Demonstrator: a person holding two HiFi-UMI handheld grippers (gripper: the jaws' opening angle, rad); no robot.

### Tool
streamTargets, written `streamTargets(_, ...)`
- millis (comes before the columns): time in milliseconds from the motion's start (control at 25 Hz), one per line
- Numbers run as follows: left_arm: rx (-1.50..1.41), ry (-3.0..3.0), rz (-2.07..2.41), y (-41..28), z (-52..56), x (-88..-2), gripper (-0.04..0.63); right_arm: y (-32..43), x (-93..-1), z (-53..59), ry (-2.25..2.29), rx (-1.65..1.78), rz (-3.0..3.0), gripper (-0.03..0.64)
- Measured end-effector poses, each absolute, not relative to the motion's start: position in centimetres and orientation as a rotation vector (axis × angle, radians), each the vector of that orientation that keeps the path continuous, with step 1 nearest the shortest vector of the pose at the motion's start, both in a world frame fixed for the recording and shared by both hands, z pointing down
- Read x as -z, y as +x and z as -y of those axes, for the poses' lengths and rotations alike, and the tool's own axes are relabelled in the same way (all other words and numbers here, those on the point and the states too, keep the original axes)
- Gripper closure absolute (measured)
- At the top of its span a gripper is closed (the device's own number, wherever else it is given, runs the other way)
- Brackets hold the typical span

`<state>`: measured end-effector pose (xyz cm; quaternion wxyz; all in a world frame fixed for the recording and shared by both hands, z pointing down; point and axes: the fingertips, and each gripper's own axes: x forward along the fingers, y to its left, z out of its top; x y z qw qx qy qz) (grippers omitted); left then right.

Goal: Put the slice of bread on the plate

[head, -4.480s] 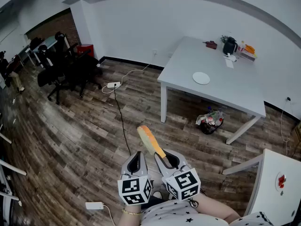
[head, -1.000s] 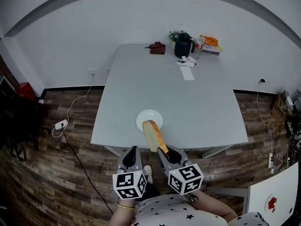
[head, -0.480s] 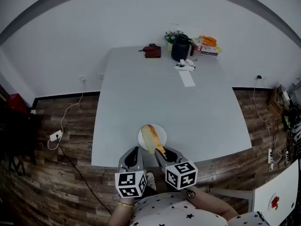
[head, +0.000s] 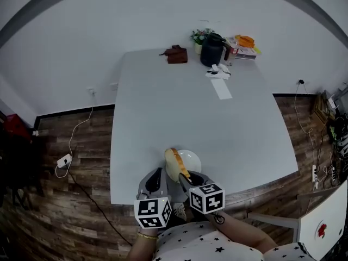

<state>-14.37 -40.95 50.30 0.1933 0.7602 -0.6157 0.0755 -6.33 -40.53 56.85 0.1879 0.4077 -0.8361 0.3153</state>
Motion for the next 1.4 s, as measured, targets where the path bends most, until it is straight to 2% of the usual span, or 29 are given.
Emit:
streamTargets(400, -0.224, 2.128, 1.686, -14.3, 42.3, -51.7, 0.588, -6.4, -57.7, 41.4, 1.139, -0.816, 2.300, 0.525)
streamTargets(520, -0.229, 2.141, 1.673, -14.0, 42.4, -51.6, 0.588, -6.2, -57.8, 41.4, 1.146, -0.703, 2.269, 0.485)
streamTargets(600, -0.229, 2.146, 1.669, -13.8, 42.4, -51.6, 0.588, -5.8, -57.8, 41.5, 1.158, -0.655, 2.258, 0.423)
streamTargets(680, -0.226, 2.148, 1.668, -13.8, 42.3, -51.5, 0.588, -5.3, -57.7, 41.7, 1.191, -0.632, 2.250, 0.399)
streamTargets(1120, -0.219, 2.162, 1.661, -13.2, 42.3, -51.4, 0.588, -2.4, -56.8, 42.6, 1.317, -0.604, 2.231, 0.397)
streamTargets(1240, -0.215, 2.166, 1.661, -13.1, 42.3, -51.3, 0.588, -2.4, -55.9, 42.8, 1.332, -0.608, 2.267, 0.417)
streamTargets(1280, -0.216, 2.168, 1.660, -13.0, 42.2, -51.3, 0.588, -2.4, -55.4, 42.8, 1.335, -0.612, 2.292, 0.445)
streamTargets(1360, -0.223, 2.173, 1.656, -12.8, 42.1, -51.2, 0.588, -2.6, -54.2, 42.8, 1.339, -0.613, 2.350, 0.565)
streamTargets(1400, -0.228, 2.175, 1.654, -12.7, 42.1, -51.2, 0.588, -2.7, -53.6, 42.9, 1.342, -0.607, 2.373, 0.605)
